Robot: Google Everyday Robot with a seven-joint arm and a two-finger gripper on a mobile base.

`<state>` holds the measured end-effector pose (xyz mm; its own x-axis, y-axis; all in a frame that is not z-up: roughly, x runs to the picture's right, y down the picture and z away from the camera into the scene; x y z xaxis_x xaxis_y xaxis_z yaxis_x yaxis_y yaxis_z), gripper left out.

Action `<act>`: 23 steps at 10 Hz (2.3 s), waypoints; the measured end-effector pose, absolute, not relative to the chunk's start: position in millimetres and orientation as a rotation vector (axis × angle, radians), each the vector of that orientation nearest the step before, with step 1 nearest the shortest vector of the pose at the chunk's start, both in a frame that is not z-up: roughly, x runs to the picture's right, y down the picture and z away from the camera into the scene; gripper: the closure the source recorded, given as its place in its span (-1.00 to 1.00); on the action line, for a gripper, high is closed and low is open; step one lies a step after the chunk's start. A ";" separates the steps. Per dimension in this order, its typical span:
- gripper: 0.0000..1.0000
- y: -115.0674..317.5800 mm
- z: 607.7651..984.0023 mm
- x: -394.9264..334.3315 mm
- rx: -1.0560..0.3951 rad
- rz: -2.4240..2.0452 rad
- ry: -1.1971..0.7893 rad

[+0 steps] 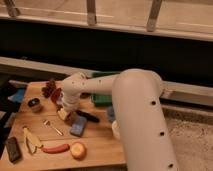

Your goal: Place brush in plastic cup

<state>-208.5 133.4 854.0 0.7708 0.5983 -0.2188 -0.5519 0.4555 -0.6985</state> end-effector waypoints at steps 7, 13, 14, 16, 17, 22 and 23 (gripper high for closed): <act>1.00 70.4 809.1 -149.6 -0.656 0.806 -0.046; 1.00 17.7 791.4 -115.9 -0.508 0.868 0.023; 1.00 5.5 790.7 -111.1 -0.485 0.873 0.039; 1.00 -12.7 797.0 -92.1 -0.451 0.899 0.072; 1.00 -19.7 798.6 -82.2 -0.436 0.912 0.088; 1.00 -43.0 802.2 -42.1 -0.353 0.945 0.187; 1.00 -46.0 803.7 -34.5 -0.338 0.948 0.201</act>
<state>-34.5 -46.0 803.7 0.5703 0.7588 -0.3146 -0.8212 0.5365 -0.1946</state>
